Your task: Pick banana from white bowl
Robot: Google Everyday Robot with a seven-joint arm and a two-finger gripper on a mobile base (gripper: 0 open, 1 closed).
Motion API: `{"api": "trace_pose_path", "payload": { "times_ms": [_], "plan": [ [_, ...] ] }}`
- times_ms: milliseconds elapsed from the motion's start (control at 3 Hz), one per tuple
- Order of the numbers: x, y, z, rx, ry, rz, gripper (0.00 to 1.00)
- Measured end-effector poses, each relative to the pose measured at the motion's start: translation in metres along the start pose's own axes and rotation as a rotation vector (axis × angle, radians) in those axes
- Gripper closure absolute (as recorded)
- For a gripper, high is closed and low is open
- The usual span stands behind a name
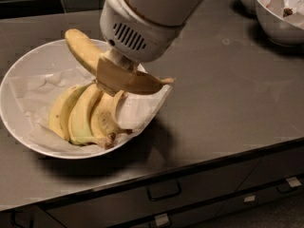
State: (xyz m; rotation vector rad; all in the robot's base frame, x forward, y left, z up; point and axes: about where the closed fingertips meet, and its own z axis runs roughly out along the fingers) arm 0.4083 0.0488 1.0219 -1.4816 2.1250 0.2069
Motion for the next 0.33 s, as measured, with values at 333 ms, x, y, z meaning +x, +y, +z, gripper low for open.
{"api": "trace_pose_path", "payload": {
  "times_ms": [333],
  "plan": [
    [0.0002, 0.0014, -0.0056, 0.007, 0.002, -0.001, 1.0]
  ]
}}
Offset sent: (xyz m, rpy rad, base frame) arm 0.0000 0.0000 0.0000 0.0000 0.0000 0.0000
